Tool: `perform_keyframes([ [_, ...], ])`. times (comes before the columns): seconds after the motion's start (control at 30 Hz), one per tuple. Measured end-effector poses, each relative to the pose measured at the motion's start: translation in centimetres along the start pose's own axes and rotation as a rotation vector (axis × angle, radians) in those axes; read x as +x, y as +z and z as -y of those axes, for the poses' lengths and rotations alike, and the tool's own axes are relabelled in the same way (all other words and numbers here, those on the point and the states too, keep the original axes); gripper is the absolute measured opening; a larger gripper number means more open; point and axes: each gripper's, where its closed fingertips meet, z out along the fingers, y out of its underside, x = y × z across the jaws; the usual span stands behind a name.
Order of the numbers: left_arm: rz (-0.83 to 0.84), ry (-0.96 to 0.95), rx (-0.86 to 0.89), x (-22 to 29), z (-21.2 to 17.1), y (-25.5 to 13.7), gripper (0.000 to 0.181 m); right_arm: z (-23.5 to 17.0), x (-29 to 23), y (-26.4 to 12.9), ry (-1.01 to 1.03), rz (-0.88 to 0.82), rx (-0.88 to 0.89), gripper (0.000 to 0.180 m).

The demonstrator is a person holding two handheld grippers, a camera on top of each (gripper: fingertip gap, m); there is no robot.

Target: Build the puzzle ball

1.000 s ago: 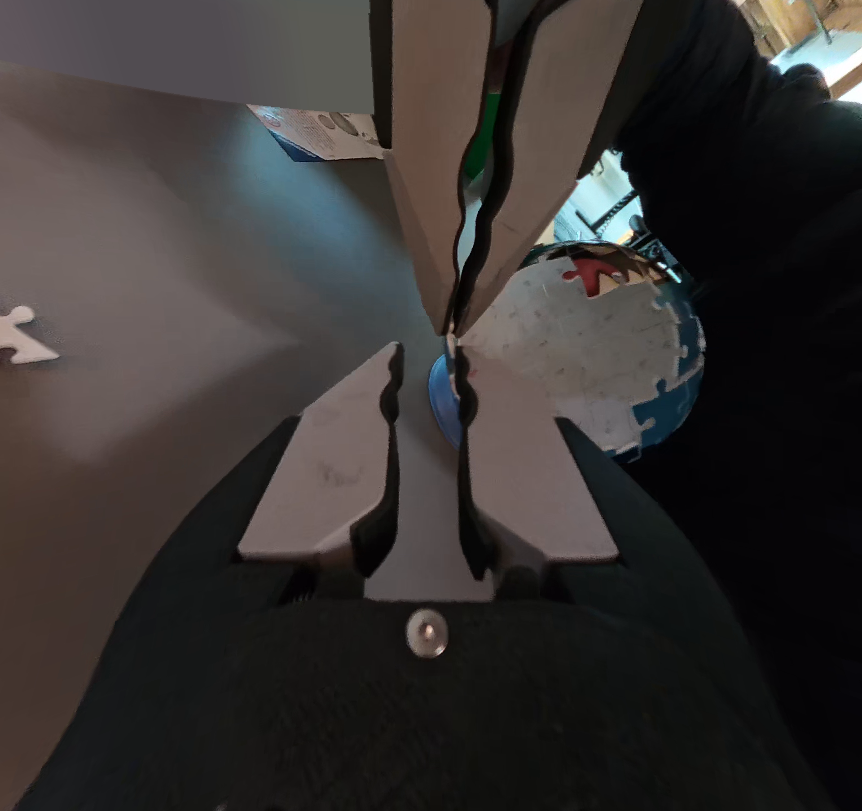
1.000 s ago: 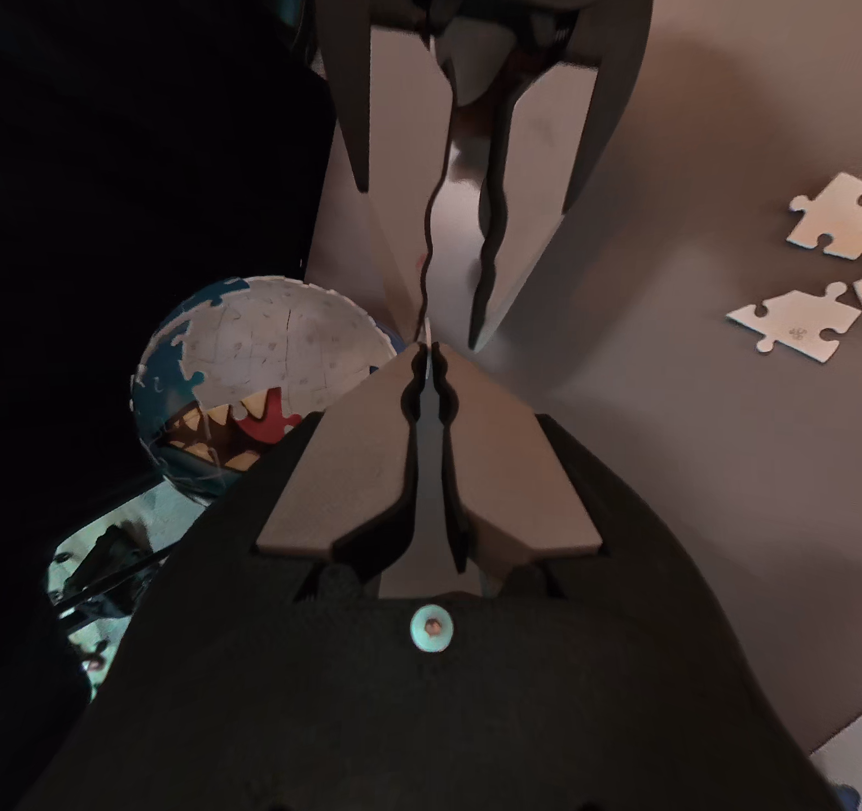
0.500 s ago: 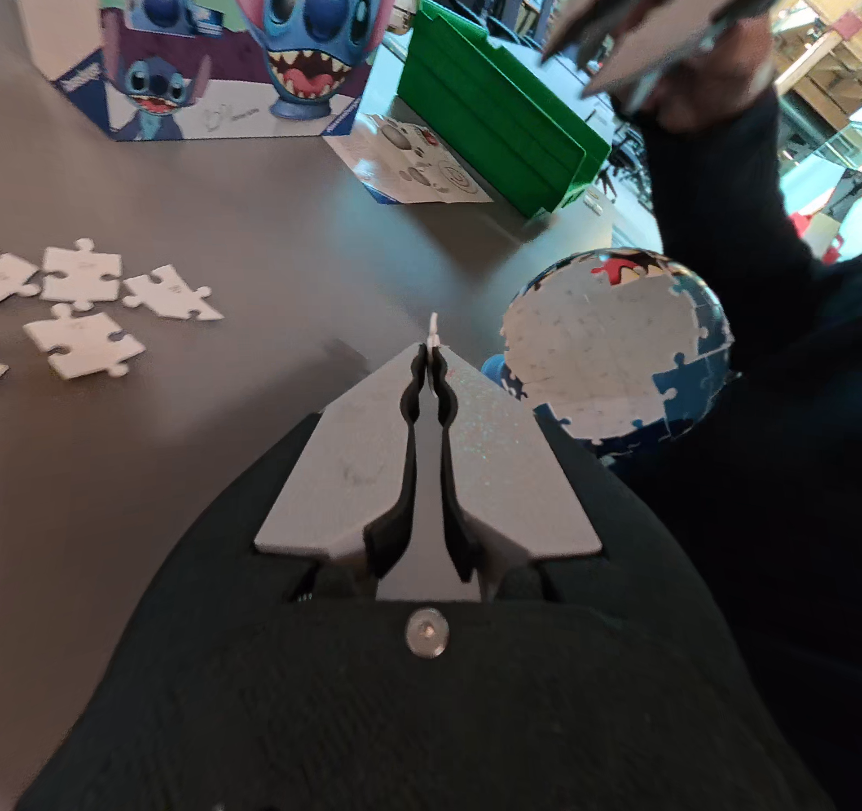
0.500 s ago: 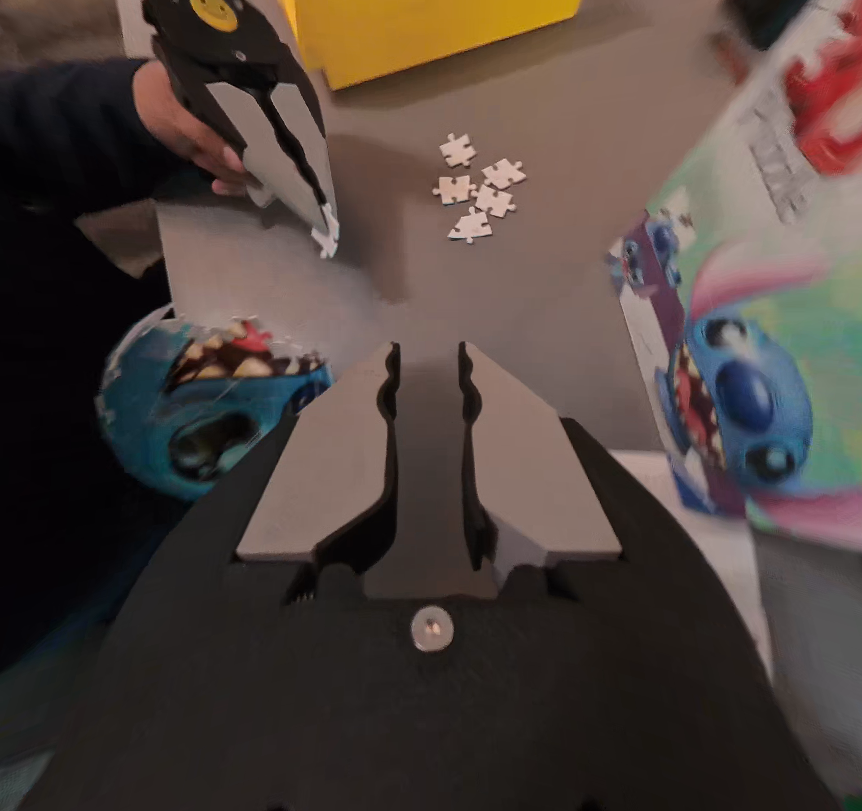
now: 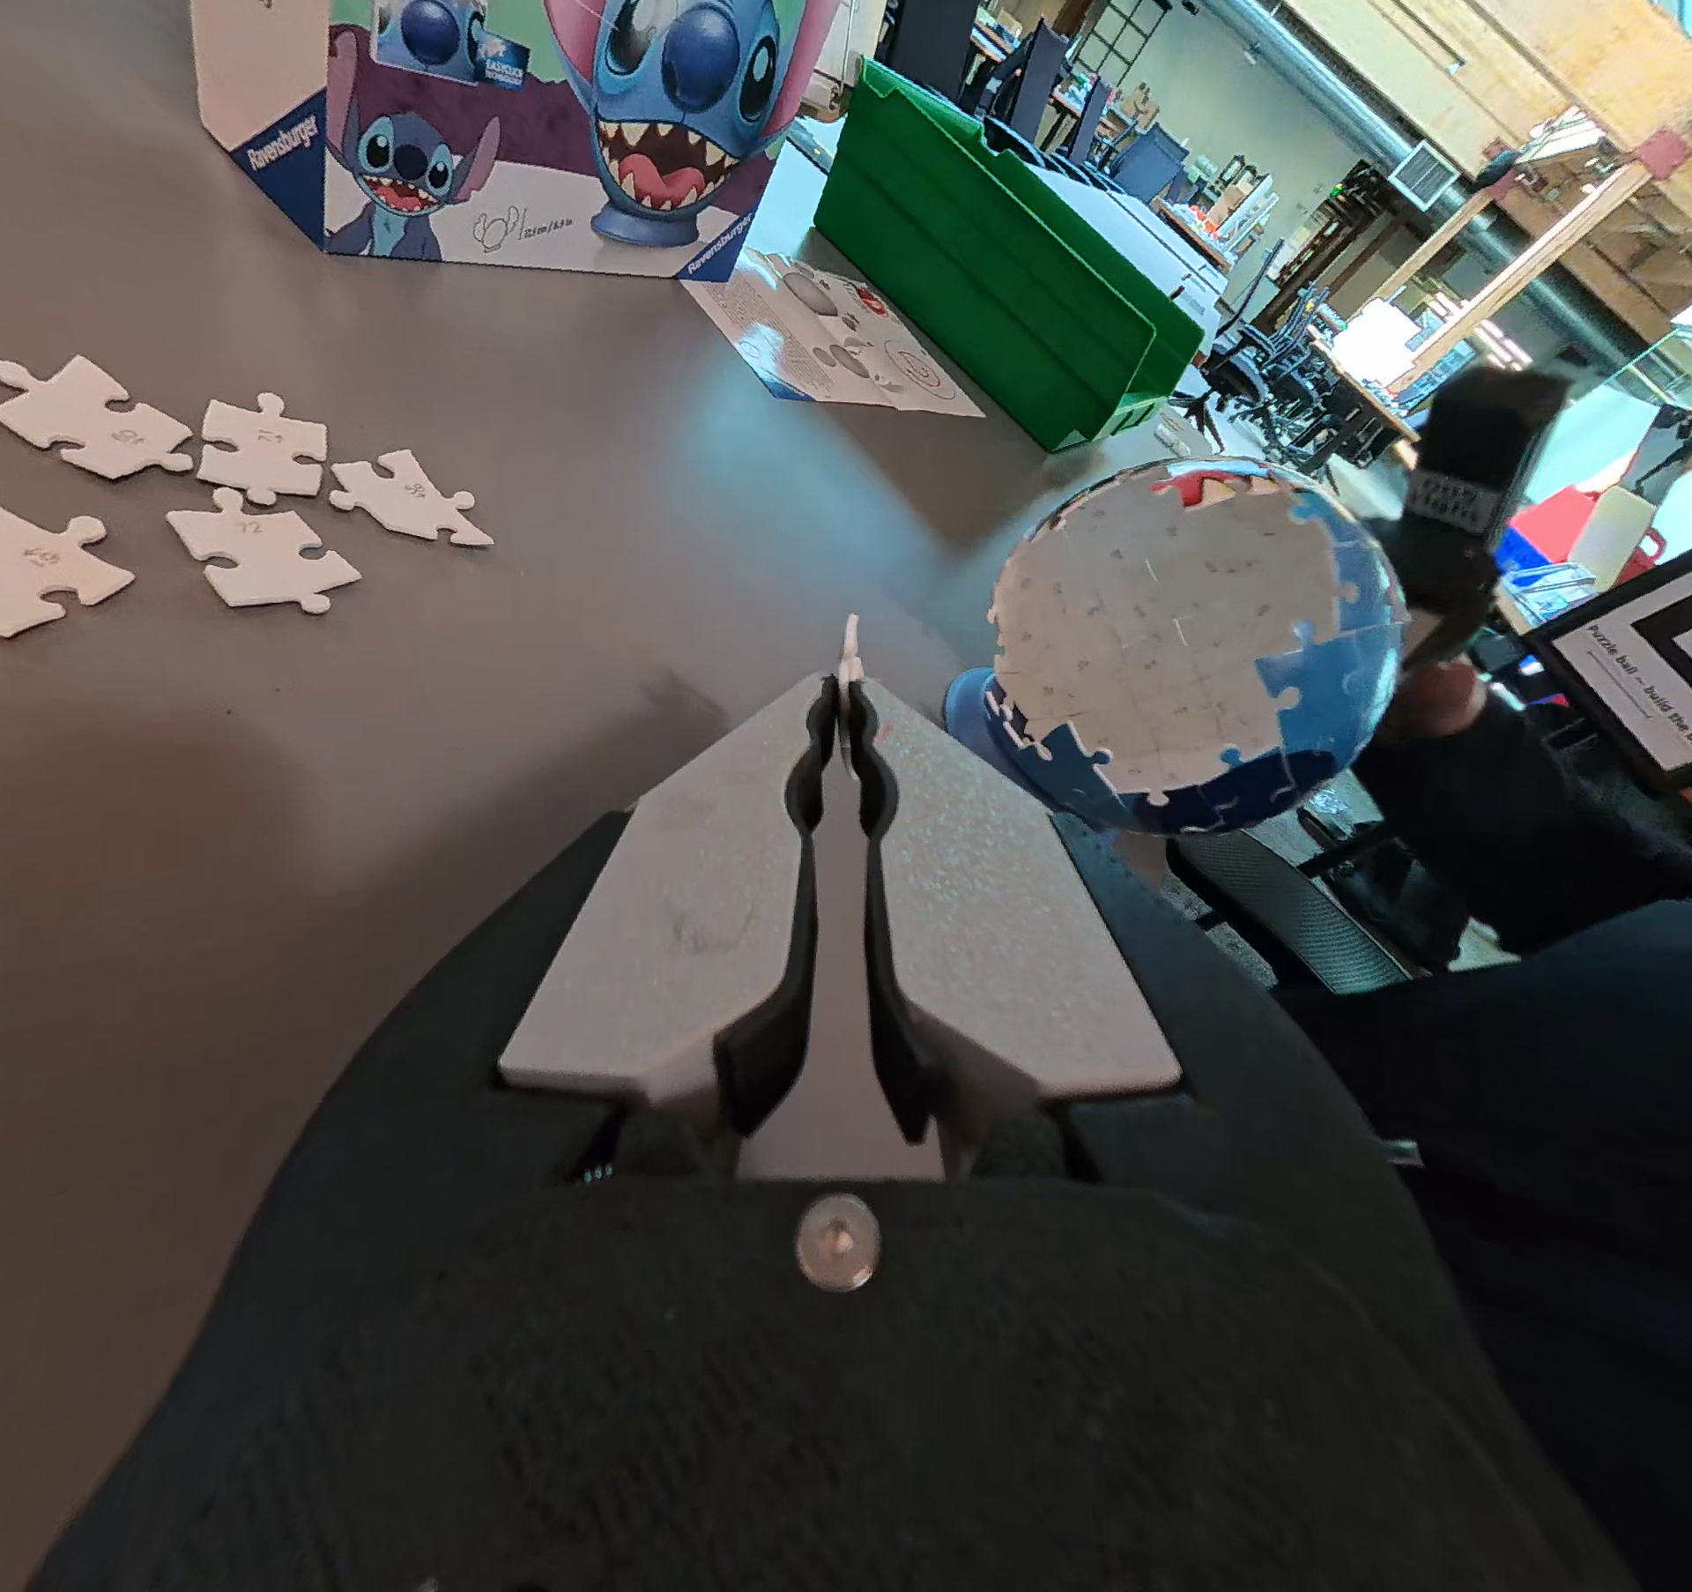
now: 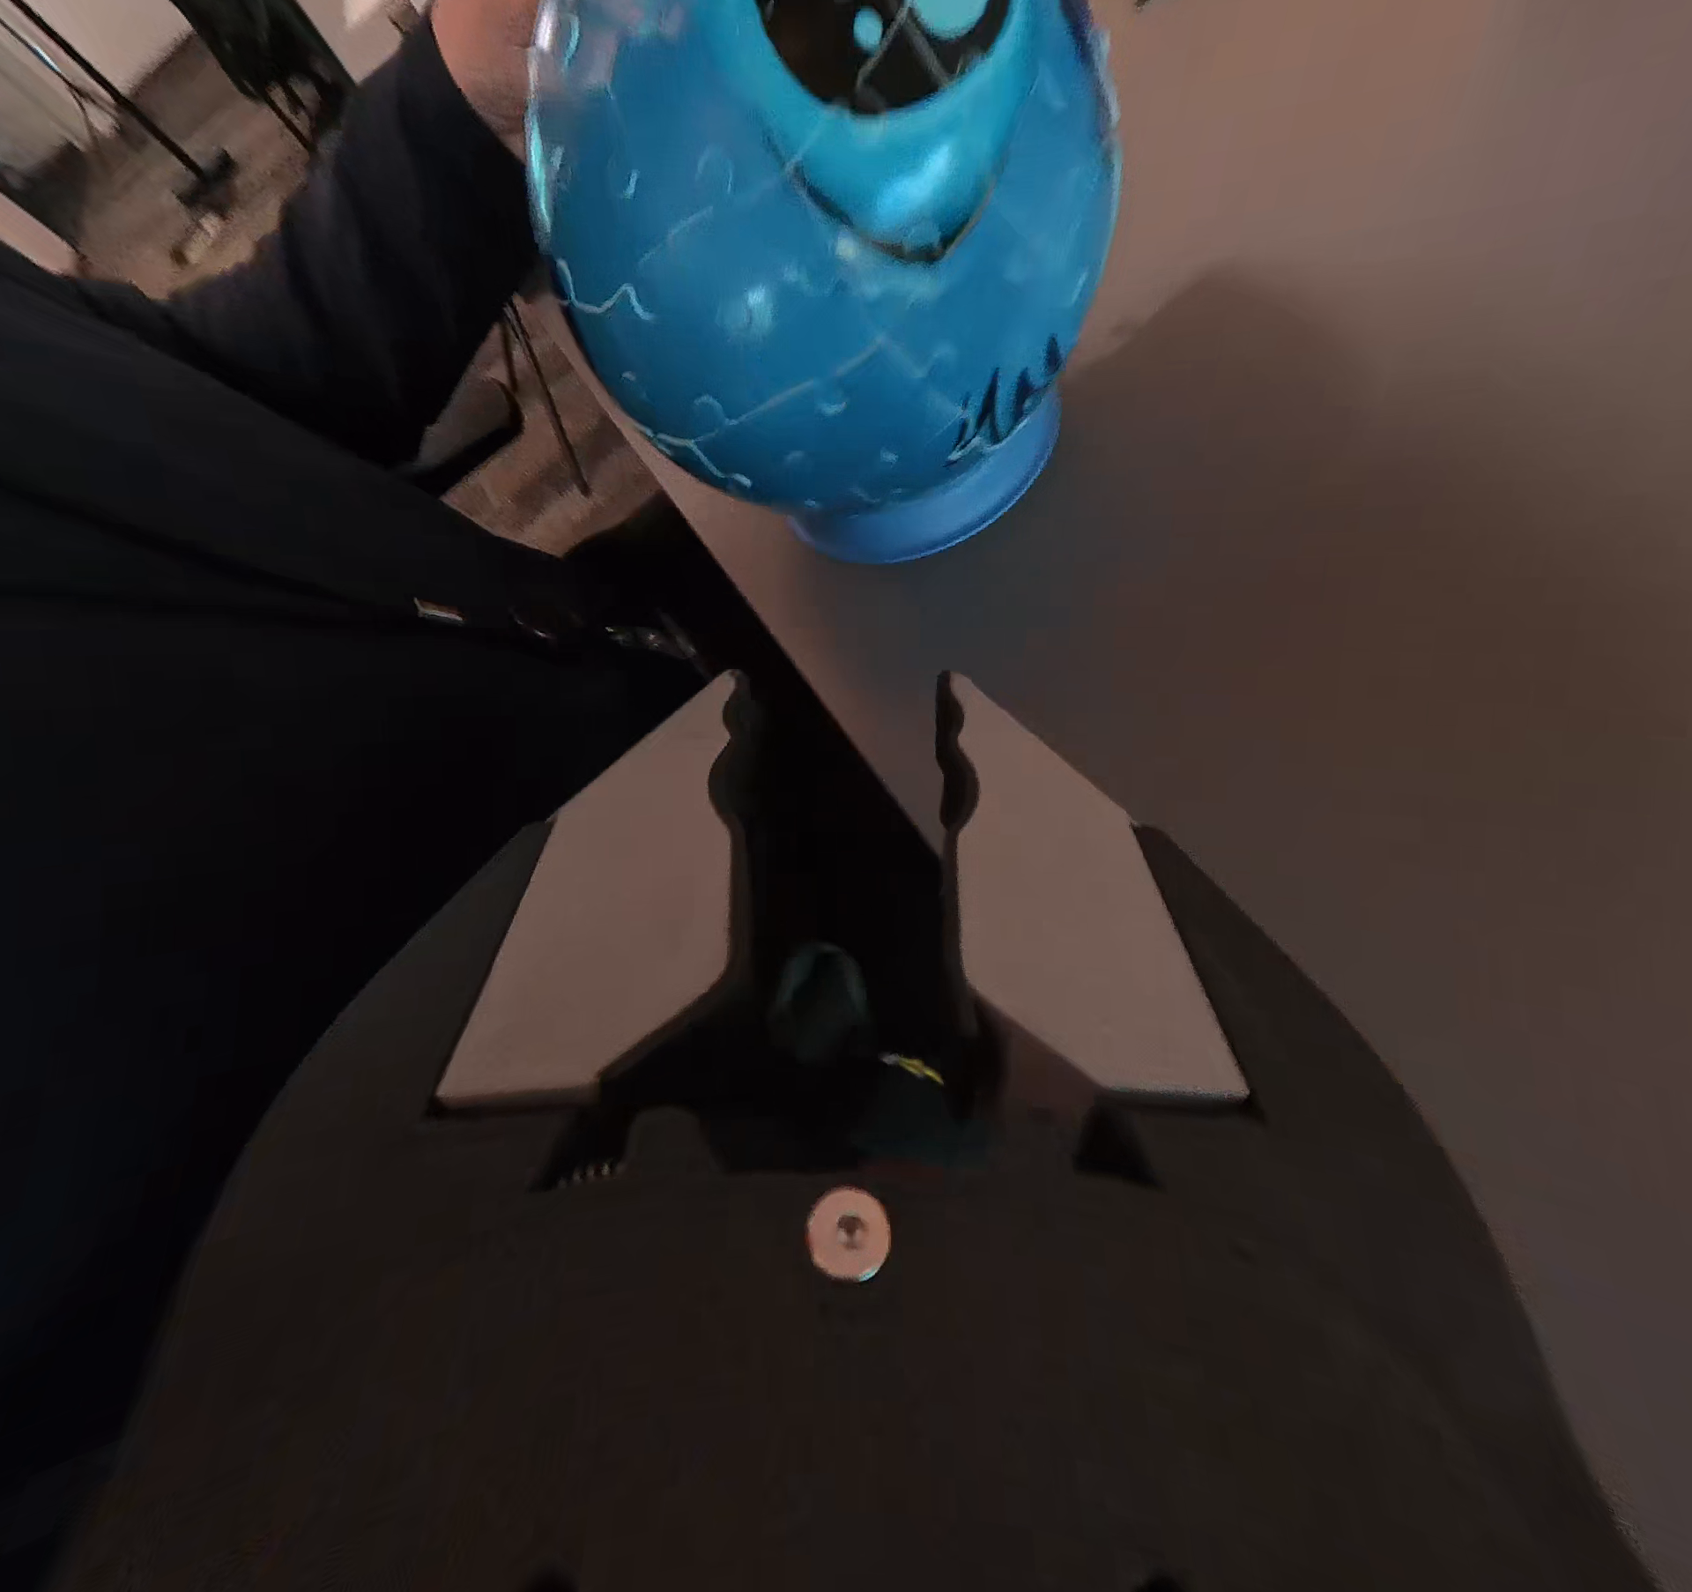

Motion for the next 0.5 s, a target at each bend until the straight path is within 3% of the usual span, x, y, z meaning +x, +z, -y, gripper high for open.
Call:
perform_keyframes([
  [0.13,0.038,0.002,-0.015,-1.0,0.3,0.8,0.000,0.2,-0.5,1.6,0.159,0.032,0.162,0.045],
  [0.2,0.034,0.000,-0.032,-1.0,0.4,1.6,0.000,0.8,-1.6,2.1,0.187,0.086,0.242,0.040],
  [0.5,0.040,0.075,-0.138,-1.2,0.8,5.5,0.000,0.0,-2.4,5.2,0.030,-0.071,0.188,0.045],
])
